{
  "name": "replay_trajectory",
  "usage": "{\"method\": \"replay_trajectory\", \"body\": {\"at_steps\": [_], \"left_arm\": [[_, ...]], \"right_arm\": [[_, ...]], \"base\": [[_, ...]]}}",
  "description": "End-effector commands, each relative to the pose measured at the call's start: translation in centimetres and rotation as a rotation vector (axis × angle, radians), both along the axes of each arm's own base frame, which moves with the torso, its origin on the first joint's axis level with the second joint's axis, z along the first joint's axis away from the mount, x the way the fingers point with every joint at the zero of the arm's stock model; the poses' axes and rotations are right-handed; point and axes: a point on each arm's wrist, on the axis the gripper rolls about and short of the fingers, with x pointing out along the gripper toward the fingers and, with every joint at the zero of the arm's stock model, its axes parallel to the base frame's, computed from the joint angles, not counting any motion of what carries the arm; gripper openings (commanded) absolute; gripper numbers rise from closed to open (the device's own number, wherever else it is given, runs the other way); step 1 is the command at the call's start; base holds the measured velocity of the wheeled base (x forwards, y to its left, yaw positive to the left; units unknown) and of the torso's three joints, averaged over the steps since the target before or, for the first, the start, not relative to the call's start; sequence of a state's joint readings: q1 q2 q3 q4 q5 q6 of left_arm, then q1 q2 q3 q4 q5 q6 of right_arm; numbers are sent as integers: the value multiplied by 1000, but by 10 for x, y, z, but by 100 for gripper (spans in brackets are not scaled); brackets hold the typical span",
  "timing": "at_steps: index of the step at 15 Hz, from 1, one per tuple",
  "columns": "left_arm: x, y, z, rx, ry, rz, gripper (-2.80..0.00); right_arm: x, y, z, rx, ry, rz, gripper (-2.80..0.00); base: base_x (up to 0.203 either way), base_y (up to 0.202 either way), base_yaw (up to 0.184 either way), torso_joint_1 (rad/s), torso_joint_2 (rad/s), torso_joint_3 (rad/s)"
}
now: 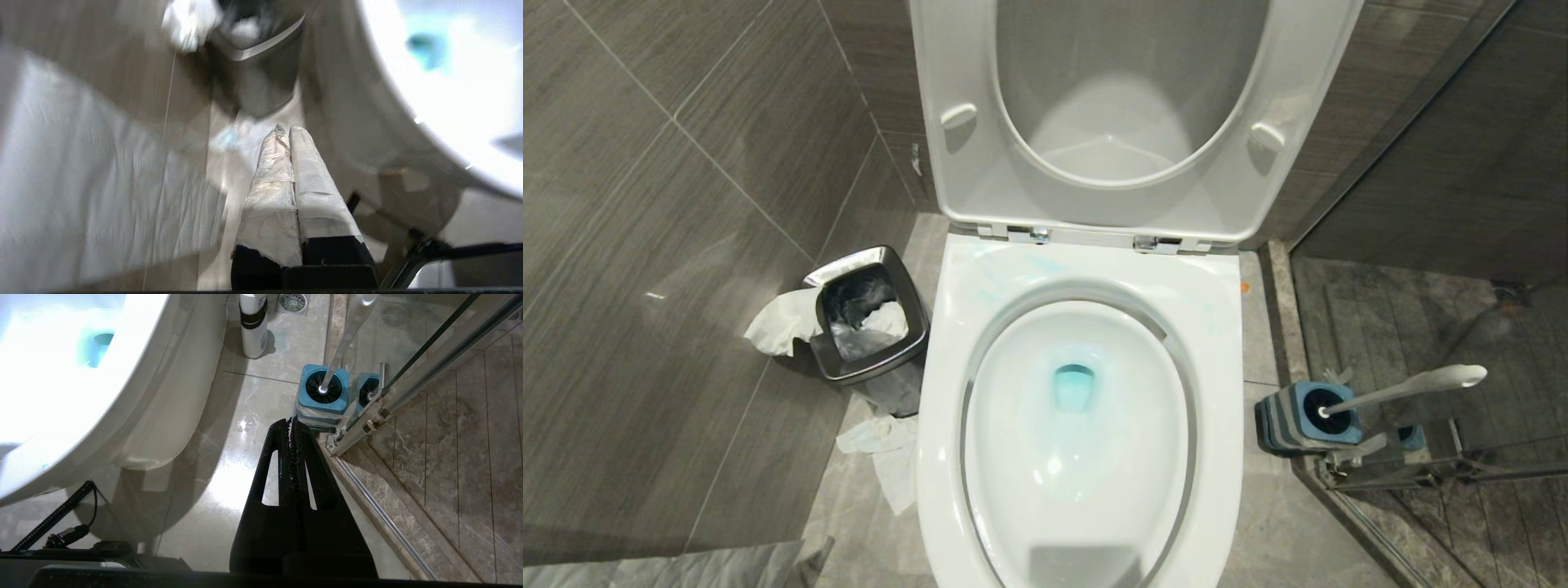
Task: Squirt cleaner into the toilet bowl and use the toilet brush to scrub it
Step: Flush the toilet
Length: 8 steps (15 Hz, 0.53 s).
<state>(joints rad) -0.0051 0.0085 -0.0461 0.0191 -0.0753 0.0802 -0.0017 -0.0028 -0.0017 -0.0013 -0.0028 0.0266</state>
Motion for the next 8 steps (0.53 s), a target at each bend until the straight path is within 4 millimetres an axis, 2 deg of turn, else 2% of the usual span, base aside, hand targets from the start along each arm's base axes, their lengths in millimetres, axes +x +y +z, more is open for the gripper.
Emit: {"method": "replay_trajectory", "body": {"at_steps": [1,4,8], "left_arm": [[0,-2,25,8,-5,-67,-280],[6,-3,71,9,-11,-139,-280],[32,-5,143,-4,-13,-256,-280]], "right_arm": [[0,0,0,1,3,0,-280],[0,0,0,1,3,0,-280],[0,0,0,1,3,0,-280]], "base": [[0,0,0,0,0,0],[0,0,0,0,0,0],[0,0,0,0,0,0]]}}
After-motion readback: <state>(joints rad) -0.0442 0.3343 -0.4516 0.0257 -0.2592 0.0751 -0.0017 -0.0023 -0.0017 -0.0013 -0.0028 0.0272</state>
